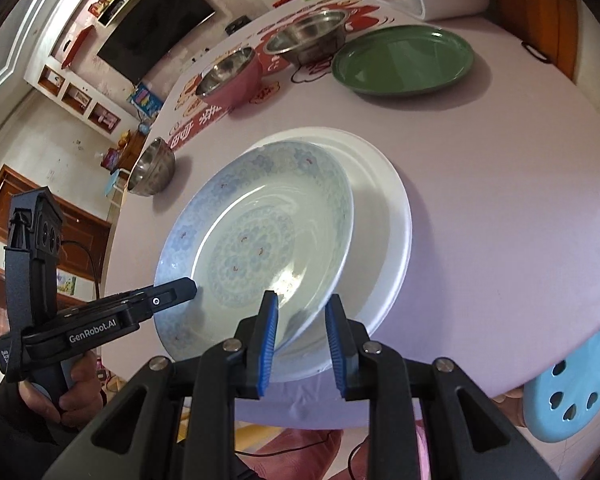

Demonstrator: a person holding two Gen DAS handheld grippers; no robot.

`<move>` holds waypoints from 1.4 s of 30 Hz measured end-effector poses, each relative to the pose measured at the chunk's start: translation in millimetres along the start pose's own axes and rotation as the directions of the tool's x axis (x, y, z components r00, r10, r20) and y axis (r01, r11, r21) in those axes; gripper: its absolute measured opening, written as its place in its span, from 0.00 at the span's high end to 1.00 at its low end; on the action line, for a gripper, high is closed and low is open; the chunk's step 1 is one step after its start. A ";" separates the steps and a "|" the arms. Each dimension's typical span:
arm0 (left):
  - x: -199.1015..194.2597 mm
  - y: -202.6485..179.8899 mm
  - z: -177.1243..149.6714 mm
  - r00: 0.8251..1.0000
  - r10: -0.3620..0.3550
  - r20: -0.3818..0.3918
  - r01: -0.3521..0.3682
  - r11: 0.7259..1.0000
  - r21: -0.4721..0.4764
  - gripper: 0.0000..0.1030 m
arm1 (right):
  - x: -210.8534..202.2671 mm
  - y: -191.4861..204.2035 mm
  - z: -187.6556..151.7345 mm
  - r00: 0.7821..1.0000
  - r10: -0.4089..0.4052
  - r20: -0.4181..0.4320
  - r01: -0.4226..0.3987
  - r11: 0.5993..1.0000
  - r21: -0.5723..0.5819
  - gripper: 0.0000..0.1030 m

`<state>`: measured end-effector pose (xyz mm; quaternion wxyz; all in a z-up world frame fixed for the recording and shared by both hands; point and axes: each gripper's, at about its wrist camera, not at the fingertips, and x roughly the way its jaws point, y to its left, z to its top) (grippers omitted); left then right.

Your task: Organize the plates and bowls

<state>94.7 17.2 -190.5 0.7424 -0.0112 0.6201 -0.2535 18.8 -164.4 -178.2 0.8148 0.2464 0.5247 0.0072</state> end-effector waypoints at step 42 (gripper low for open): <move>-25.0 -34.7 31.5 0.985 0.056 0.164 -0.023 0.981 -0.195 0.76 | -18.0 22.5 51.7 0.998 -0.001 -0.065 -0.030 0.886 -0.463 0.49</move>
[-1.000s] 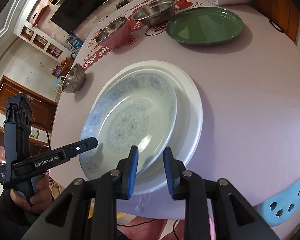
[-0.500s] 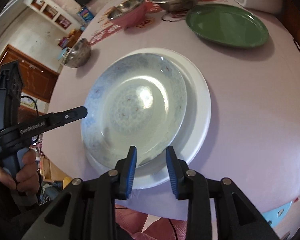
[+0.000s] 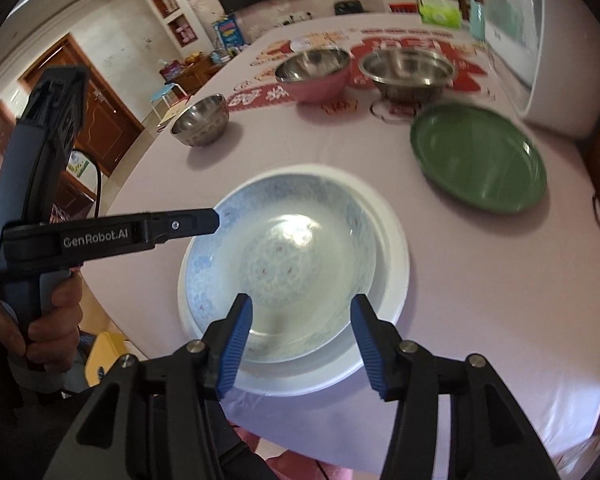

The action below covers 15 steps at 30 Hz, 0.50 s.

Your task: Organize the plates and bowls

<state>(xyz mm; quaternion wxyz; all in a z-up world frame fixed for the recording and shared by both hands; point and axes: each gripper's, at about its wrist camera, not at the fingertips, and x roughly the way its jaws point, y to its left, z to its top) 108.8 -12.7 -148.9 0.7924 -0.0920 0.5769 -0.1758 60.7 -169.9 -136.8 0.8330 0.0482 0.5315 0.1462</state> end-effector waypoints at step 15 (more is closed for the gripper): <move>2.3 -55.1 37.1 0.998 0.000 0.060 -0.002 1.000 0.027 0.51 | -27.3 -45.1 23.8 0.989 -0.085 0.117 0.092 0.995 -0.050 0.42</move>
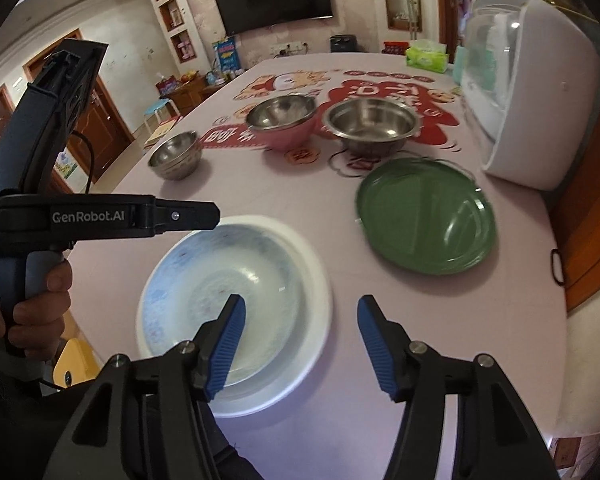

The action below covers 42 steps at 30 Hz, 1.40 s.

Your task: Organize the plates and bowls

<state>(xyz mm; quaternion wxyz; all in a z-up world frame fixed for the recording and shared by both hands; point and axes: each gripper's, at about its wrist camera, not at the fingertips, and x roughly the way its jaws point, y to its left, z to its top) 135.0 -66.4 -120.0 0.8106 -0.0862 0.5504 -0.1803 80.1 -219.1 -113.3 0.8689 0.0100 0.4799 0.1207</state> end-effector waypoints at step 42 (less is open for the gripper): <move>140.5 -80.6 75.3 0.993 -0.003 -0.116 0.017 0.993 0.117 0.39 | 56.5 -162.6 13.7 0.992 -0.121 0.037 0.104 0.944 0.314 0.41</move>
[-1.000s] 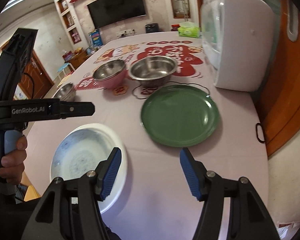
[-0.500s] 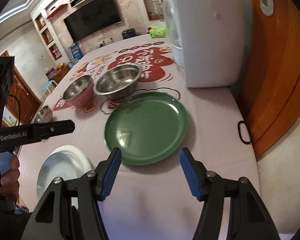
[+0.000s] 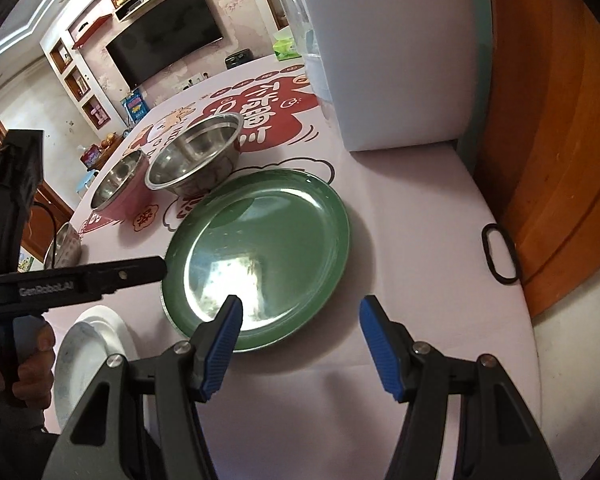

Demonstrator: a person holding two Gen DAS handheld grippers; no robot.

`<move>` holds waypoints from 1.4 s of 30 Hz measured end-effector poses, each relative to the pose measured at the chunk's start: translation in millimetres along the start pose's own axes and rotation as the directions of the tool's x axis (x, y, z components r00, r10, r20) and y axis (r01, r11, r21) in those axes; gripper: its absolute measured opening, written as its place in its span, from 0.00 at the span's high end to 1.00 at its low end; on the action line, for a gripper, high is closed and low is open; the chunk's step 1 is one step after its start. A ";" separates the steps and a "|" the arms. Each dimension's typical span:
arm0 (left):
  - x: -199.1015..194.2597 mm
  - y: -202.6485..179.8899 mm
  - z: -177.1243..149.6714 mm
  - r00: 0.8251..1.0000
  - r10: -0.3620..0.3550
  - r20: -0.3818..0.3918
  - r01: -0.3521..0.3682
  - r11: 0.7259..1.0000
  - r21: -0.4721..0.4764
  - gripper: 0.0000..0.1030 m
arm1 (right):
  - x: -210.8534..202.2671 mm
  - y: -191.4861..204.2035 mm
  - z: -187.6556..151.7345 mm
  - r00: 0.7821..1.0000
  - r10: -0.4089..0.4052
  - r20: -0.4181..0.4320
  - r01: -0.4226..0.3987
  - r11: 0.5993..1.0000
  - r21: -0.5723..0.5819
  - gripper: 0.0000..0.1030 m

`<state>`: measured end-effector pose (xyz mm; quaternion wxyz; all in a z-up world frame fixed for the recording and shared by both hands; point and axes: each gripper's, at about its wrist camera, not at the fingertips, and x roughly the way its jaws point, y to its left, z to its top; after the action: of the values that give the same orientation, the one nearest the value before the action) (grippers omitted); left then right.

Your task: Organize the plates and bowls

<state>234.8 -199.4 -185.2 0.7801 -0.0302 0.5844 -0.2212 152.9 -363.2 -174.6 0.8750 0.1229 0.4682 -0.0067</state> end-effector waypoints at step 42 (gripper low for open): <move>40.6 -6.4 3.0 0.998 0.058 -0.003 -0.058 0.997 0.043 0.73 | 36.3 -8.2 -3.0 0.999 0.024 -0.040 -0.025 0.999 -0.025 0.78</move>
<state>244.5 -221.2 -218.8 0.7855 0.0041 0.5818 -0.2110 169.8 -366.6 -207.7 0.8669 0.1177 0.4842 0.0124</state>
